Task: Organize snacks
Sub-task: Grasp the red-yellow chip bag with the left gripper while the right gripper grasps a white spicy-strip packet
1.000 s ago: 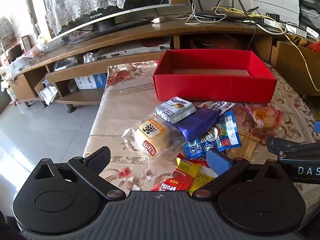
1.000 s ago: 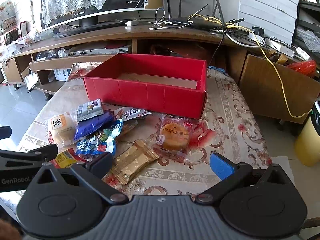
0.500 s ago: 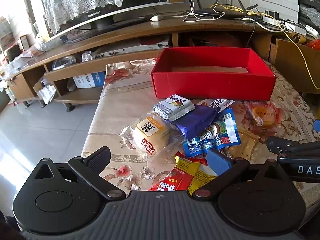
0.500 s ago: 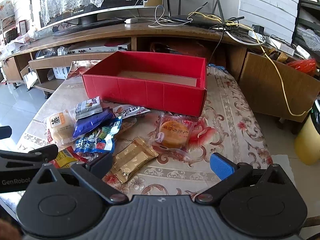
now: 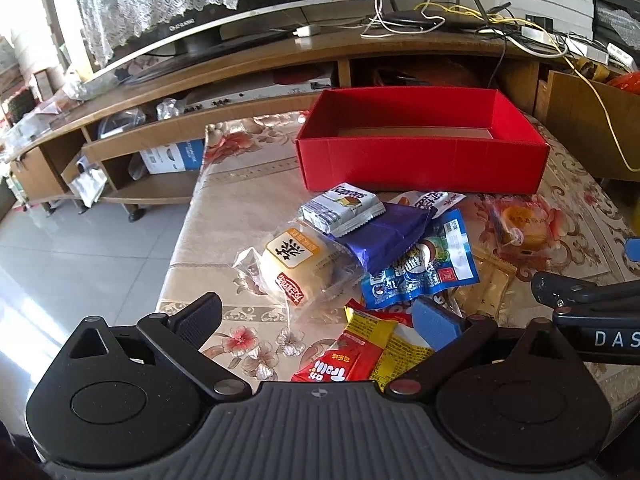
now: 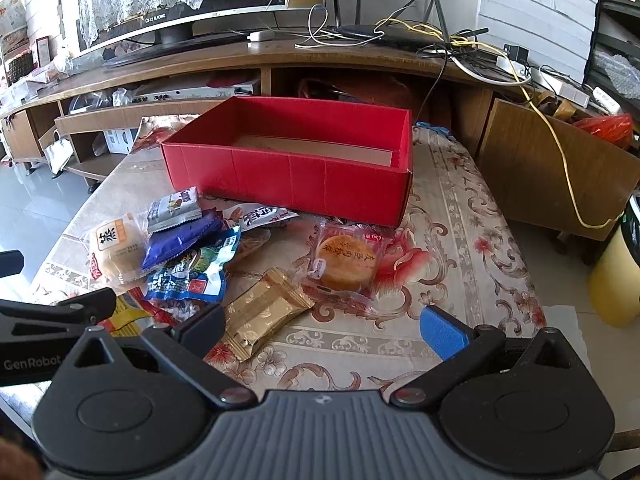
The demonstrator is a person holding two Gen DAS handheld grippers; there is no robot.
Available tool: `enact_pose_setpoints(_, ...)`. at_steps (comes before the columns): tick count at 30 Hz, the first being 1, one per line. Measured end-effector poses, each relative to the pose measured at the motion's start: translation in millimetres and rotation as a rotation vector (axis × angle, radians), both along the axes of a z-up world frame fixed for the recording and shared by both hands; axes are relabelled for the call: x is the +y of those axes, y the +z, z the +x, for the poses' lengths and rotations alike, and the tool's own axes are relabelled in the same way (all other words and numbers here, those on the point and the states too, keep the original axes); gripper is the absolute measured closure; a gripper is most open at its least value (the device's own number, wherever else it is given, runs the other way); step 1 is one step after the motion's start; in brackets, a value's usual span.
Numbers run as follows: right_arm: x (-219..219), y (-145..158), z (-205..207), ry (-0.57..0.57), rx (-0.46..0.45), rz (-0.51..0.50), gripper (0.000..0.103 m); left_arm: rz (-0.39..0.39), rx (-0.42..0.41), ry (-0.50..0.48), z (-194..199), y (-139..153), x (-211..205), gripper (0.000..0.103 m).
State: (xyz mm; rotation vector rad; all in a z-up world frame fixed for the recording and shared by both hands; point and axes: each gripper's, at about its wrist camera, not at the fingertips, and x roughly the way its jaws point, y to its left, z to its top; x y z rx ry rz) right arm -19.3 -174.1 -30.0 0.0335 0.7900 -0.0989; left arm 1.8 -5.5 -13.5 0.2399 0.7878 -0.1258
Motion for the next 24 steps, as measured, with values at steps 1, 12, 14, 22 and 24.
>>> enact_pose_setpoints(1, -0.6, -0.3, 0.1, 0.000, 0.002, 0.002, 0.007, -0.014, 0.016, -0.011, 2.4, -0.5, 1.6, 0.001)
enact_pose_setpoints(12, -16.8, -2.0, 3.2, -0.026, 0.028, 0.059, 0.007, 0.033, 0.164, -0.139, 25.7, -23.8, -9.6, 0.003)
enact_pose_setpoints(14, -17.7, -3.9, 3.5, -0.019, 0.038, 0.066, 0.007, 0.041, 0.195, -0.149, 30.7, -29.3, -10.4, 0.003)
enact_pose_setpoints(22, -17.0, -9.6, 5.9, 0.009, 0.085, 0.083, 0.007, -0.021, 0.295, -0.173, 44.2, -35.1, 1.2, 0.010)
enact_pose_setpoints(24, -13.1, -8.6, 4.0, 0.024, 0.096, 0.084, 0.007, -0.002, 0.288, -0.202, 43.7, -30.9, 0.7, 0.015)
